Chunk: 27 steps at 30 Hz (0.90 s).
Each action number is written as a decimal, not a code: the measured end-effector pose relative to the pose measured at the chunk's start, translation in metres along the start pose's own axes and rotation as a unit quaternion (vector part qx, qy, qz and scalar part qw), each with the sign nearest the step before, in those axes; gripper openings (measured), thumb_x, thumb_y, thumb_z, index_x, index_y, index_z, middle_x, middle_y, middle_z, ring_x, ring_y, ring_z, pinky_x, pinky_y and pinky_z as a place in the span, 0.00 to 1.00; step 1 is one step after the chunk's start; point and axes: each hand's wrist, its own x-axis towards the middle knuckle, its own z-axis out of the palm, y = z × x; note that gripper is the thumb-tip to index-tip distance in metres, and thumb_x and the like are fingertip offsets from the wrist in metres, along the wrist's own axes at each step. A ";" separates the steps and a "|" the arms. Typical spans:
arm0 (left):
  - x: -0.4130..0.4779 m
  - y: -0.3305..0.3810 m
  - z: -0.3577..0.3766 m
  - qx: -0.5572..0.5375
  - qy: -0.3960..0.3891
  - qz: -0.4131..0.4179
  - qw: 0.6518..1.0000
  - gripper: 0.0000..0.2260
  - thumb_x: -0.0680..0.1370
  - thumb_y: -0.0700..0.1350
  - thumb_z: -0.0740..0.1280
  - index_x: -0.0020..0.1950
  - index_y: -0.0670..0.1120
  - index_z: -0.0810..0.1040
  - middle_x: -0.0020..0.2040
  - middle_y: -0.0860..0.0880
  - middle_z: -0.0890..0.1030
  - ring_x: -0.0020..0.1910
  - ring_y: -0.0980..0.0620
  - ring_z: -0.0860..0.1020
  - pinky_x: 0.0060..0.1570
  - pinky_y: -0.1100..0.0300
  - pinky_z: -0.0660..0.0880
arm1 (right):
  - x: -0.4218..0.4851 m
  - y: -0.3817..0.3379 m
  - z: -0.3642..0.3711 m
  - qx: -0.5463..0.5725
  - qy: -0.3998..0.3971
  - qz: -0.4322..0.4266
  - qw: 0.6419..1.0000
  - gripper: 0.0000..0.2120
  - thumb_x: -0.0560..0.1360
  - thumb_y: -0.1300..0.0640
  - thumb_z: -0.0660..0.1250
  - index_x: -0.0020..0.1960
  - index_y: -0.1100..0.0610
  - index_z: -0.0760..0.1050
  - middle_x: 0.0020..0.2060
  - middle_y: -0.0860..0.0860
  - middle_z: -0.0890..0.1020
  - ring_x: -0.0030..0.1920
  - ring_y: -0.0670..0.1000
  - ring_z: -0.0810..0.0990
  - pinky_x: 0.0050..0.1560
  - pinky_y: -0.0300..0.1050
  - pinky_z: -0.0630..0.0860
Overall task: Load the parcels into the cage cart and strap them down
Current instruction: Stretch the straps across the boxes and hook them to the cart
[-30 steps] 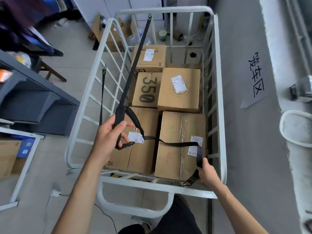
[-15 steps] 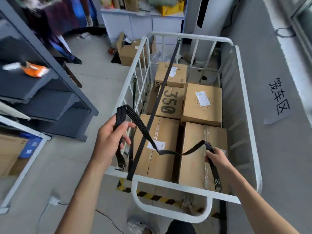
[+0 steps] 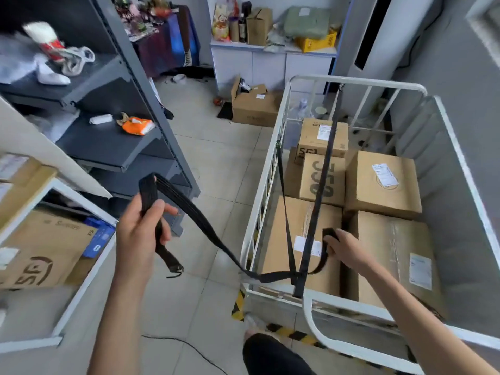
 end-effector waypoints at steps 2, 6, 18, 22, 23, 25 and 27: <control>0.027 -0.003 -0.015 -0.008 -0.004 0.006 1.000 0.06 0.79 0.49 0.65 0.44 0.52 0.79 0.36 0.44 0.79 0.25 0.51 0.69 0.25 0.64 0.66 | 0.006 -0.031 0.019 -0.013 -0.023 -0.019 0.999 0.12 0.83 0.58 0.60 0.42 0.56 0.74 0.33 0.52 0.79 0.32 0.48 0.76 0.34 0.40 0.72; 0.087 -0.005 -0.034 -0.010 -0.023 0.010 1.000 0.08 0.79 0.48 0.65 0.42 0.54 0.79 0.37 0.38 0.77 0.25 0.51 0.69 0.25 0.62 0.65 | 0.030 -0.092 0.054 -0.026 -0.033 -0.022 0.999 0.11 0.83 0.56 0.59 0.47 0.59 0.76 0.36 0.53 0.82 0.36 0.53 0.80 0.39 0.51 0.76; 0.272 -0.009 -0.094 -0.010 -0.045 0.004 0.999 0.06 0.79 0.50 0.64 0.46 0.51 0.79 0.35 0.49 0.79 0.26 0.51 0.69 0.26 0.63 0.66 | 0.122 -0.262 0.158 -0.099 -0.157 -0.028 0.982 0.10 0.83 0.52 0.57 0.45 0.54 0.72 0.37 0.49 0.78 0.34 0.49 0.75 0.36 0.44 0.70; 0.340 -0.026 -0.079 -0.036 -0.080 -0.018 0.996 0.07 0.82 0.44 0.63 0.48 0.51 0.79 0.40 0.49 0.81 0.26 0.53 0.69 0.25 0.63 0.66 | 0.146 -0.283 0.176 -0.061 -0.192 -0.023 0.979 0.07 0.82 0.49 0.60 0.45 0.49 0.71 0.36 0.47 0.76 0.32 0.45 0.72 0.32 0.40 0.68; 0.358 -0.029 -0.072 -0.043 -0.097 -0.022 0.994 0.08 0.82 0.43 0.63 0.48 0.53 0.79 0.42 0.49 0.82 0.26 0.53 0.69 0.25 0.63 0.65 | 0.154 -0.290 0.180 -0.056 -0.188 -0.018 0.980 0.08 0.82 0.49 0.60 0.45 0.48 0.70 0.36 0.46 0.75 0.32 0.45 0.71 0.32 0.39 0.67; 0.396 -0.032 -0.058 -0.059 -0.137 -0.017 0.989 0.10 0.83 0.43 0.63 0.47 0.55 0.80 0.42 0.49 0.82 0.26 0.54 0.69 0.25 0.63 0.65 | 0.172 -0.308 0.184 -0.047 -0.161 -0.007 0.986 0.08 0.82 0.49 0.59 0.46 0.49 0.72 0.36 0.46 0.76 0.32 0.44 0.72 0.31 0.38 0.67; 0.439 -0.033 -0.045 -0.070 -0.177 -0.004 0.982 0.08 0.82 0.45 0.63 0.47 0.55 0.80 0.41 0.49 0.81 0.27 0.53 0.70 0.25 0.62 0.65 | 0.192 -0.328 0.183 -0.031 -0.129 0.008 0.991 0.08 0.82 0.50 0.59 0.47 0.49 0.73 0.36 0.47 0.77 0.33 0.46 0.74 0.33 0.39 0.69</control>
